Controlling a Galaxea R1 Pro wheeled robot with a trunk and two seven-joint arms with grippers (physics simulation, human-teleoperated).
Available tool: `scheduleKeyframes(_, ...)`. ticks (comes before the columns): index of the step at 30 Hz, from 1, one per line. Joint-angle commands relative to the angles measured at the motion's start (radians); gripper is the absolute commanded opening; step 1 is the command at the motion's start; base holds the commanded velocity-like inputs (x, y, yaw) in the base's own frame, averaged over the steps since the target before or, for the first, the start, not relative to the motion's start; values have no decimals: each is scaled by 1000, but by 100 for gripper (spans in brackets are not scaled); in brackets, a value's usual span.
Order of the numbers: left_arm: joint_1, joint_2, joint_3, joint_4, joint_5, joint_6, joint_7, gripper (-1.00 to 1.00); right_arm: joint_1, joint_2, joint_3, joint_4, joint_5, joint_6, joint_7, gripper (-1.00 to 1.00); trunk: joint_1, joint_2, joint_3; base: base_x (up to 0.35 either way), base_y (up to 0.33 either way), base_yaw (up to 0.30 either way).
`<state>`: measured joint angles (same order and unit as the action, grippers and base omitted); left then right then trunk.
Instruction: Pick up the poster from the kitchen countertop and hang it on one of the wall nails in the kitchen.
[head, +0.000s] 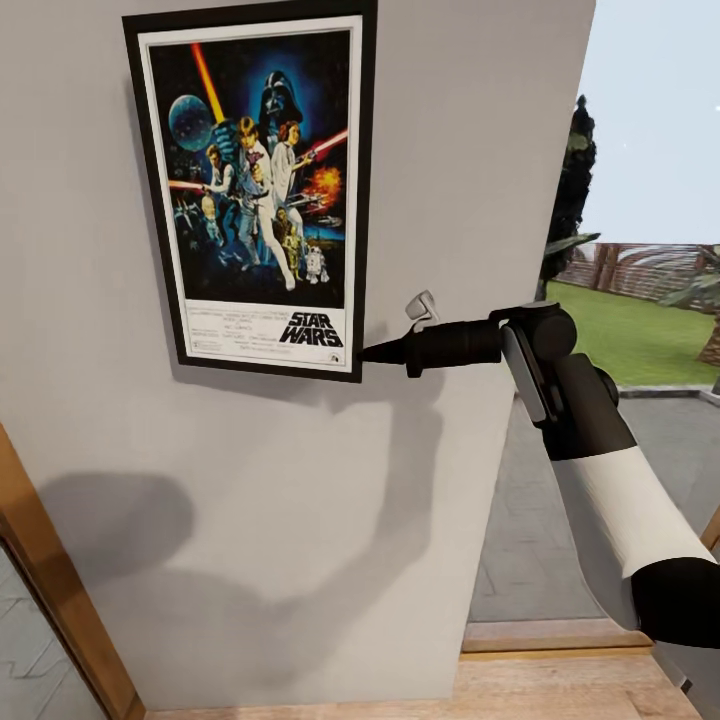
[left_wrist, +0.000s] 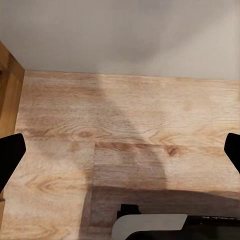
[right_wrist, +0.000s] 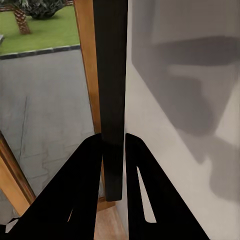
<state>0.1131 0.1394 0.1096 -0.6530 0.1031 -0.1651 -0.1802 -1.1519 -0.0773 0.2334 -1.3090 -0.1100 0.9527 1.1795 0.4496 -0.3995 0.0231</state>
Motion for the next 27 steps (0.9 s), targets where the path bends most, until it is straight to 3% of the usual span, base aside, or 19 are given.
scheduleKeyframes(1,0,0,2,0,10,1,-9,100,0,-1,1,0,-11,11,-3,-100,0,-1,0,0,0,0)
scheduleKeyframes(13,0,1,2,0,10,2,-9,100,0,-1,1,-1,-10,11,-2,-100,0,-1,0,147,0,0)
scheduleKeyframes(27,0,5,2,0,10,2,-9,100,0,-1,1,-1,-10,11,-3,-100,0,-1,0,19,0,0)
